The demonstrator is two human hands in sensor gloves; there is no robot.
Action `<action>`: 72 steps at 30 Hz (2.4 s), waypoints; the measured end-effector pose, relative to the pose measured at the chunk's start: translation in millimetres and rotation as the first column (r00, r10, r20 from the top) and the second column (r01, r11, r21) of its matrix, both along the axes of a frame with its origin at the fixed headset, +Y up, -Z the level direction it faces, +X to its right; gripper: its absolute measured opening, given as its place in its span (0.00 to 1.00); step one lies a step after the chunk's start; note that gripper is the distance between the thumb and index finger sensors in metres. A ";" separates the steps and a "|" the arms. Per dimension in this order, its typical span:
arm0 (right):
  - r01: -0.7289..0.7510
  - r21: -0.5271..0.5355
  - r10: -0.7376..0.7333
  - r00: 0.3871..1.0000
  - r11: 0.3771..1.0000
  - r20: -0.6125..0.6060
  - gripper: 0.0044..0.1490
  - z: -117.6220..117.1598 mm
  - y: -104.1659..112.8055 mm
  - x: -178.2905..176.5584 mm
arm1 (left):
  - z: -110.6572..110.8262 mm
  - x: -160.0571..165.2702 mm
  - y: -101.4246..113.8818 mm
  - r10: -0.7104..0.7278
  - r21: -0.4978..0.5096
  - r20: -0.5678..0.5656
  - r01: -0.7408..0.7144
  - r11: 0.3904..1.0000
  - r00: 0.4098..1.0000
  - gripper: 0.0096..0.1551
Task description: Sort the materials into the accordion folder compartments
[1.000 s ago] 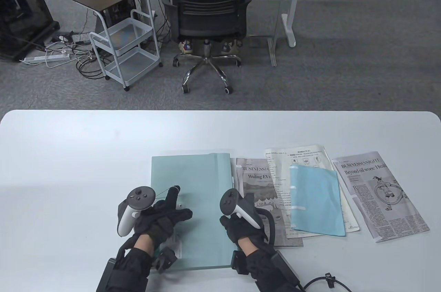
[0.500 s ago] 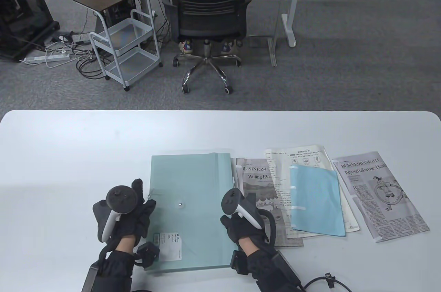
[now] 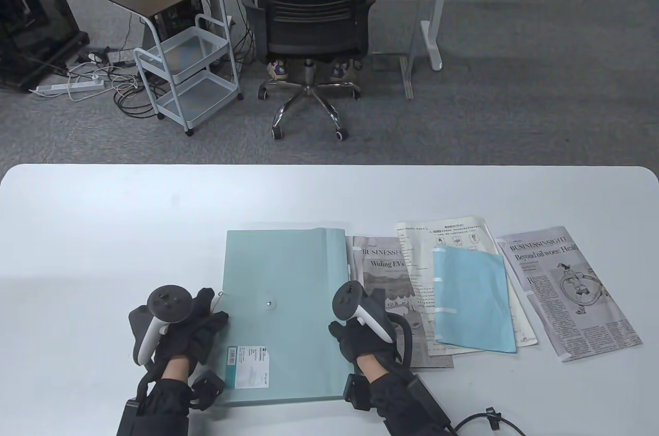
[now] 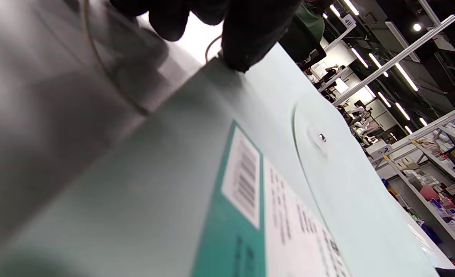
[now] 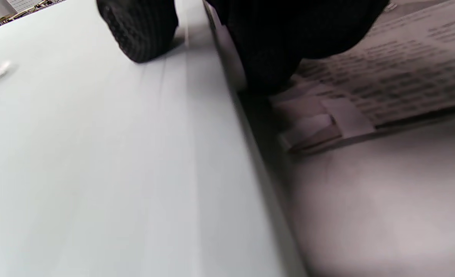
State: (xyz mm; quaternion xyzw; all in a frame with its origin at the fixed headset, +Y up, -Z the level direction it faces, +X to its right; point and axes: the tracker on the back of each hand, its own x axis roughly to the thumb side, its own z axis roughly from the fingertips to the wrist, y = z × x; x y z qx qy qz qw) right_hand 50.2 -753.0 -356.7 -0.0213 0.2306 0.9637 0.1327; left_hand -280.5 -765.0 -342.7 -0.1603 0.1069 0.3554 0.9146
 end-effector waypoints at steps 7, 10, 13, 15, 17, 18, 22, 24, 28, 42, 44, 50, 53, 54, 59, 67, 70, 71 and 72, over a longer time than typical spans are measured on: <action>0.025 -0.049 -0.025 1.000 0.998 0.001 0.46 0.7 1.9 0.0 | -0.8 3.3 -6.2 0.012 -0.028 0.032 -0.011 1.000 0.999 0.35; 0.029 -0.058 -0.029 1.000 0.998 -0.001 0.46 1.1 4.8 -0.5 | -1.2 3.2 -6.2 0.036 -0.040 0.046 -0.034 0.999 0.998 0.35; 0.052 -0.079 -0.052 0.999 0.995 0.002 0.48 1.3 8.0 0.8 | -1.6 2.0 -8.4 0.106 -0.056 0.056 -0.103 0.993 0.993 0.39; 0.071 -0.091 -0.071 0.997 0.993 0.004 0.49 1.5 10.6 1.7 | -1.8 1.9 -9.7 0.133 -0.068 0.063 -0.129 0.989 0.989 0.41; 0.092 -0.078 -0.092 0.996 0.993 0.009 0.50 2.4 16.3 2.6 | -2.1 2.3 -9.6 0.126 -0.068 0.065 -0.122 0.990 0.990 0.42; 0.100 -0.061 -0.099 0.995 0.993 0.012 0.50 3.2 20.0 2.7 | -2.4 2.4 -9.8 0.122 -0.070 0.069 -0.117 0.991 0.990 0.42; 0.127 -0.005 -0.127 0.992 0.992 -0.003 0.51 7.3 34.8 0.4 | -2.6 3.4 -9.6 0.119 -0.076 0.072 -0.114 0.991 0.990 0.42; 0.164 0.035 -0.163 0.986 0.986 -0.028 0.52 11.0 43.8 -3.4 | -2.5 3.9 -9.5 0.120 -0.079 0.072 -0.115 0.990 0.990 0.42; 0.201 0.099 -0.185 0.971 0.975 -0.152 0.54 25.9 63.2 -25.0 | -2.5 4.7 -8.8 0.125 -0.086 0.073 -0.119 0.989 0.989 0.42; -0.051 0.232 0.130 0.931 0.971 -0.340 0.60 16.6 67.4 -133.3 | -3.5 5.4 -9.7 0.111 -0.092 0.083 -0.103 0.990 0.990 0.41; -0.087 0.237 0.164 0.932 0.968 -0.324 0.55 12.4 67.7 -137.8 | -3.8 5.0 -9.6 0.114 -0.093 0.086 -0.105 0.990 0.990 0.41; -0.086 0.227 0.153 0.943 0.970 -0.295 0.51 10.6 76.3 -127.7 | -5.1 3.8 -9.9 0.120 -0.102 0.090 -0.110 0.989 0.989 0.41; -0.068 0.243 0.138 0.950 0.968 -0.281 0.50 13.8 87.4 -114.5 | -5.1 3.4 -10.0 0.117 -0.101 0.091 -0.108 0.989 0.989 0.41; -0.067 0.247 0.136 0.952 0.967 -0.276 0.50 14.3 89.7 -111.3 | -5.1 3.4 -10.0 0.118 -0.101 0.091 -0.109 0.989 0.989 0.41; 0.009 0.263 0.048 0.977 0.965 -0.208 0.47 17.5 113.3 -67.0 | -5.3 3.4 -10.1 0.110 -0.101 0.091 -0.100 0.990 0.990 0.41; 0.024 0.227 -0.019 1.000 0.974 -0.025 0.41 15.7 123.2 14.0 | -5.4 4.4 -10.3 0.093 -0.102 0.093 -0.084 0.991 0.991 0.41; 0.037 0.227 -0.051 0.997 0.973 0.053 0.41 16.4 119.7 41.7 | -5.5 4.8 -10.3 0.086 -0.102 0.094 -0.077 0.992 0.992 0.41; 0.034 0.226 -0.051 0.996 0.973 0.070 0.42 16.7 118.3 46.5 | -5.5 5.0 -10.4 0.084 -0.102 0.094 -0.074 0.992 0.992 0.41; 0.032 0.226 -0.053 0.995 0.973 0.086 0.42 17.0 117.0 51.6 | -5.6 4.9 -10.4 0.083 -0.102 0.095 -0.073 0.992 0.992 0.41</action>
